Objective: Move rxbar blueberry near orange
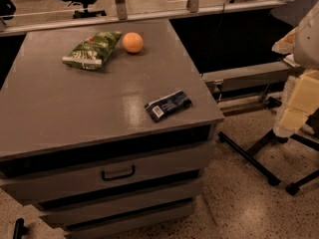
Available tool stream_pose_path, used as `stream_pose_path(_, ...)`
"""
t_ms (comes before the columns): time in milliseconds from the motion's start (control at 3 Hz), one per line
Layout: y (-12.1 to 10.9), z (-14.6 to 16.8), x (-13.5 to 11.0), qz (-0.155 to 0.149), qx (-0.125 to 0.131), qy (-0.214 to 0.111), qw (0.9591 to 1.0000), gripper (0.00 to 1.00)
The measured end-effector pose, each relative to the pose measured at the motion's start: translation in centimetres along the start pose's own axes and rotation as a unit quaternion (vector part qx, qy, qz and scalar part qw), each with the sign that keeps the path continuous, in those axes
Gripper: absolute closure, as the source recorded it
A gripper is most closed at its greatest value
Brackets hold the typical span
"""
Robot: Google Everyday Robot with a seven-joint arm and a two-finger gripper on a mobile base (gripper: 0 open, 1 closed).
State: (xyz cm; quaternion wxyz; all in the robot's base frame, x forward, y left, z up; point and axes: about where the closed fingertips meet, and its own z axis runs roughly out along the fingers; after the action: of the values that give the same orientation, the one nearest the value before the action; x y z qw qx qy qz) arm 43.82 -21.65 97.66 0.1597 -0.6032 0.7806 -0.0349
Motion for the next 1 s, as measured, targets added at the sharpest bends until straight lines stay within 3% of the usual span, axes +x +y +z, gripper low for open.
stream_pose_path(333, 0.0, 0.0, 0.0, 0.000, 0.000, 0.000, 1.0000, 0.00)
stream_pose_path(667, -0.8, 1.0, -2.2, -0.037, 0.004, -0.033, 0.9988, 0.00)
stream_pose_path(1000, -2.3, 3.8, -7.4, -0.112, -0.005, -0.107, 0.9879, 0.00)
